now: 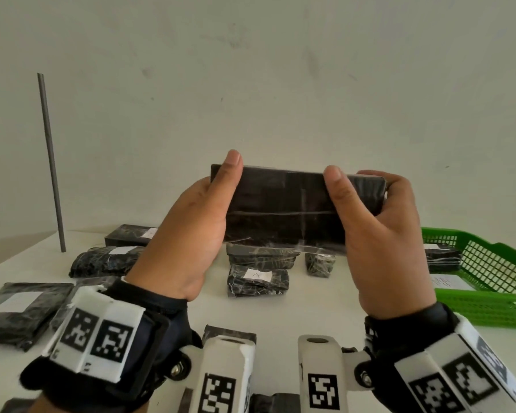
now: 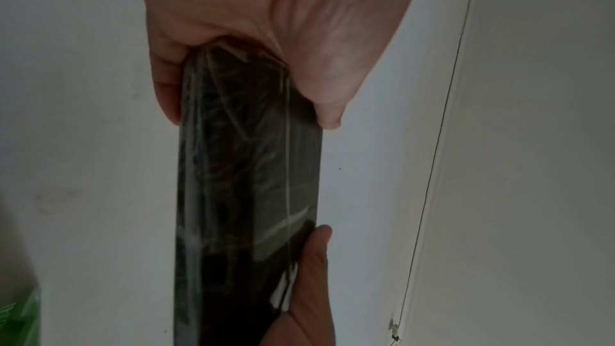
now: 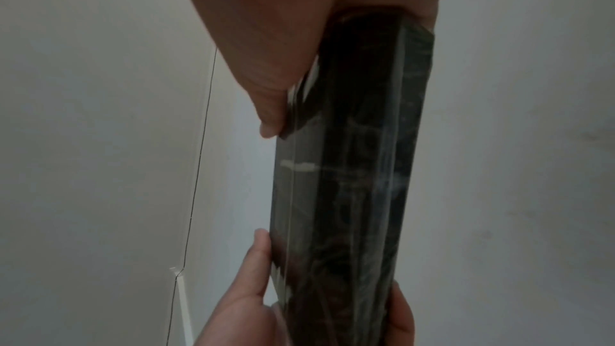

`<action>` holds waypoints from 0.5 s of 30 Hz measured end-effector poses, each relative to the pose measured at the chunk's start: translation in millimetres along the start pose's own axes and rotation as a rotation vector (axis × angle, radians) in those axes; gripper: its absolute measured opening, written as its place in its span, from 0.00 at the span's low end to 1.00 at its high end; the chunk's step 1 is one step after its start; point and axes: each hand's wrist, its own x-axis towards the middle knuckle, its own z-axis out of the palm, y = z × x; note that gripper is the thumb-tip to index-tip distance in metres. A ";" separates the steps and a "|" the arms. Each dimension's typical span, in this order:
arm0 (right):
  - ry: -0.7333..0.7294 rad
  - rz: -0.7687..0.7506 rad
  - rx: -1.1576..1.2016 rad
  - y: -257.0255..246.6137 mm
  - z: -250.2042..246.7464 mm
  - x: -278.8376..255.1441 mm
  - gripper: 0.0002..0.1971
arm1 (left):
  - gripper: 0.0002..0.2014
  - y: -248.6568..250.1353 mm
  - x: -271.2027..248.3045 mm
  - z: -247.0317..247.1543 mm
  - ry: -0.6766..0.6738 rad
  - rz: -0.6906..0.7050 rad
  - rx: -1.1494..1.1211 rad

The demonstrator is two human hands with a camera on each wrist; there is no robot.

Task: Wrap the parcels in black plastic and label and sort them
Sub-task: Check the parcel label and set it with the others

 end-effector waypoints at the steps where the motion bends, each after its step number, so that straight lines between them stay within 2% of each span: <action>1: 0.017 0.004 0.010 1.6 -1.6 1.0 0.33 | 0.49 -2.9 1.7 -0.5 0.019 -0.007 0.011; 3: 0.040 0.004 0.024 3.9 -3.5 2.5 0.29 | 0.52 -7.7 3.0 0.4 0.050 -0.011 0.007; 6: 0.052 -0.034 -0.074 7.9 -4.3 4.2 0.24 | 0.40 -11.8 1.7 6.6 0.116 0.061 -0.004; 9: -0.007 -0.021 -0.115 5.6 -7.7 5.6 0.20 | 0.28 -12.4 0.2 11.3 0.129 0.159 0.007; 12: -0.077 0.018 -0.133 1.9 -16.6 9.9 0.20 | 0.26 -13.0 -1.0 13.8 0.076 0.220 0.008; 15: -0.088 0.012 -0.128 -0.2 -18.5 9.7 0.25 | 0.23 -16.1 0.1 16.1 0.051 0.245 -0.057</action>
